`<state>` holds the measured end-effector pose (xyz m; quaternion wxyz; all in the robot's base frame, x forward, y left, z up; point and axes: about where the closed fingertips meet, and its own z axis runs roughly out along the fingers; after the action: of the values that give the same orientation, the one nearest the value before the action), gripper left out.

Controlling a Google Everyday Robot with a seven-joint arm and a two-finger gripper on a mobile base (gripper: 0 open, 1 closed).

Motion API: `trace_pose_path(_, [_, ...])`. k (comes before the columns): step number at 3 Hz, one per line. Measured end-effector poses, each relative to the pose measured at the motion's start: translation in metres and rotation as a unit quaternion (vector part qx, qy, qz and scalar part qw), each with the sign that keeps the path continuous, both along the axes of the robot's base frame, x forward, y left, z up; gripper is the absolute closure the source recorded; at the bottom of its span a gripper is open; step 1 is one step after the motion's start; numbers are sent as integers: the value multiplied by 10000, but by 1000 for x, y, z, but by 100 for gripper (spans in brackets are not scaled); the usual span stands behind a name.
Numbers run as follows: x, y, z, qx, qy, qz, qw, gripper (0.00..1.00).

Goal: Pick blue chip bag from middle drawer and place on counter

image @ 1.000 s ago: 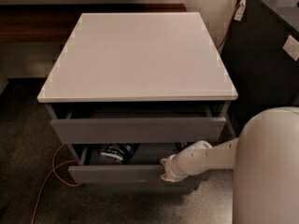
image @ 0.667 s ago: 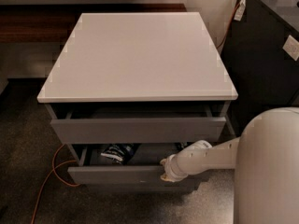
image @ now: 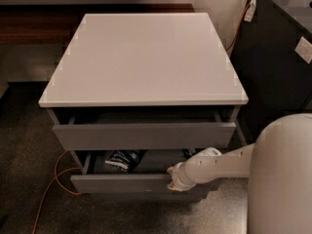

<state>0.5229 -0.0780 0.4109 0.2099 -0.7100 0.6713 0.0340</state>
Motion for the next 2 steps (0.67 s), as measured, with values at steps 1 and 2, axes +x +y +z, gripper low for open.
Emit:
trace_pose_path(1, [-7, 2, -1, 77, 42, 24, 10000, 78])
trace_pose_path(2, [-7, 2, -1, 78, 42, 25, 10000, 75])
